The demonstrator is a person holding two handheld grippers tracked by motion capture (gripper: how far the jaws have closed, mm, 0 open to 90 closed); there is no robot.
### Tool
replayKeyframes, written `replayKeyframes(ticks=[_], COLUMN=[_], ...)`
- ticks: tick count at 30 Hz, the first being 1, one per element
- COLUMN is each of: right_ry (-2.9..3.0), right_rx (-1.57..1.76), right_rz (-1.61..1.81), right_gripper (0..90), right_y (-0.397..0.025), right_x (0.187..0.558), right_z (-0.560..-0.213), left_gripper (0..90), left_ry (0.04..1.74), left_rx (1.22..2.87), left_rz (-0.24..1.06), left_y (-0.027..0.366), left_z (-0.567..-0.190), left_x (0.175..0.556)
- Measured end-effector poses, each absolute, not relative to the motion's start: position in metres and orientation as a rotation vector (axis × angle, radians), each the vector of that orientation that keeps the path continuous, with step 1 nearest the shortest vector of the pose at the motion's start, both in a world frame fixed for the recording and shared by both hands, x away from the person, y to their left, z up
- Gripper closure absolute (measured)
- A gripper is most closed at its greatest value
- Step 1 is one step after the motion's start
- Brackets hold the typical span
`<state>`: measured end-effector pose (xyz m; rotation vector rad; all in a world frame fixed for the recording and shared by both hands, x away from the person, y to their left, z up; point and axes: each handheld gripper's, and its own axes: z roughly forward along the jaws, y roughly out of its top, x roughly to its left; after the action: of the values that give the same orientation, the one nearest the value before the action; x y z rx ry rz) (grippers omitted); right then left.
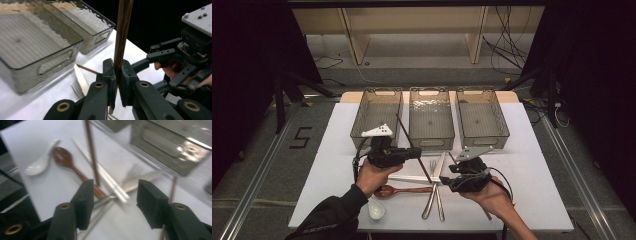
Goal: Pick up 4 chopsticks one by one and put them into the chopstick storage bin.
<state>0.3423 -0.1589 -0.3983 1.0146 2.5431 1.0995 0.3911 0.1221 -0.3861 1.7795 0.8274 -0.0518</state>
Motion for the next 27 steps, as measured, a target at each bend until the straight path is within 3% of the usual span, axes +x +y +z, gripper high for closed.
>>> replayKeyframes(ticks=[15, 27], right_ry=[2.557, 2.539], right_rx=[1.237, 1.186], right_rz=[0.900, 0.998], right_gripper=[28.3, 26.4], right_y=[-0.191, -0.193], right_x=[0.351, 0.342], right_z=[-0.410, -0.406], left_gripper=[84.1, 83.9], left_ry=[0.930, 1.030], left_rx=[1.772, 1.738], left_rz=[0.010, 0.045], left_y=[0.158, 0.188], left_z=[-0.372, -0.359], left_x=[0.414, 0.439])
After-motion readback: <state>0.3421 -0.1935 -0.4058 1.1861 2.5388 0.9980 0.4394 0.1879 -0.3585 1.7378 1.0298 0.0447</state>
